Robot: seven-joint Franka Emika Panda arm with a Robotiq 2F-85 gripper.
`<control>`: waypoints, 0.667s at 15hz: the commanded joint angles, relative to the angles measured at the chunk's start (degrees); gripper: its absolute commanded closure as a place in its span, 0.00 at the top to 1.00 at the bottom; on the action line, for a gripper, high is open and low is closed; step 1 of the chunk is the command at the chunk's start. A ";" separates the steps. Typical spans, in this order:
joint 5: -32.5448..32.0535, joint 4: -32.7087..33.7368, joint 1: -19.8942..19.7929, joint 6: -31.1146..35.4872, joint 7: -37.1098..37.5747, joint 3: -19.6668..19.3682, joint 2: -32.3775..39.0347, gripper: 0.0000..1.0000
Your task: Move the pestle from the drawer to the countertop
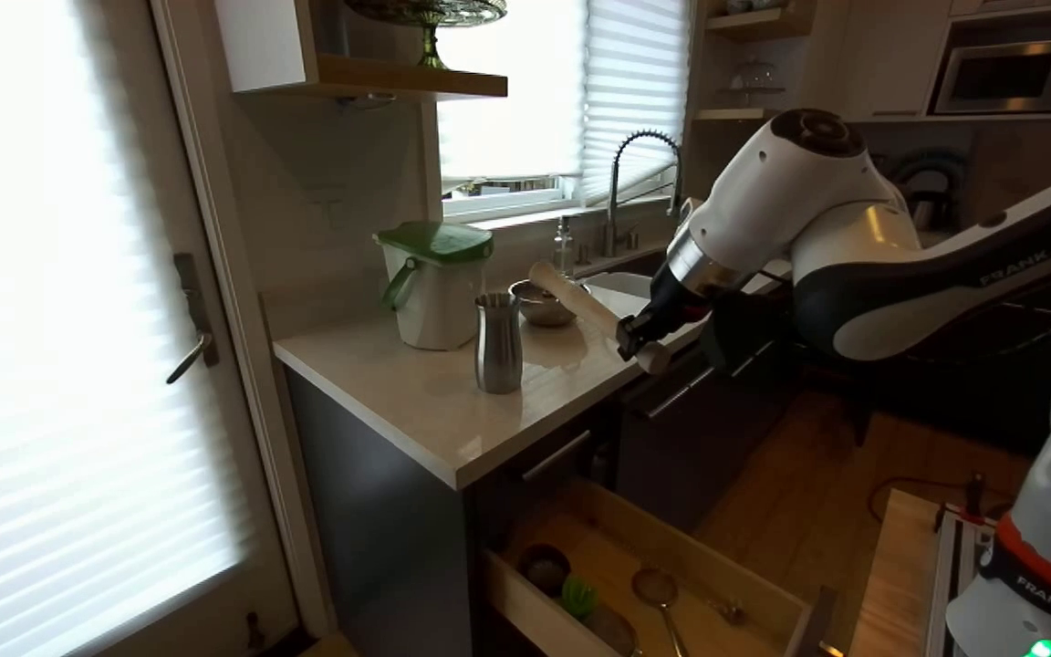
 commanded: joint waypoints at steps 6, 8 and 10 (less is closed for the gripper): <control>-5.35 0.02 -9.64 -0.18 11.37 6.53 -3.14 0.32; -7.69 -0.23 -13.46 0.99 14.68 9.96 -5.63 0.08; -11.14 0.06 -17.79 4.17 16.95 13.08 -7.63 0.08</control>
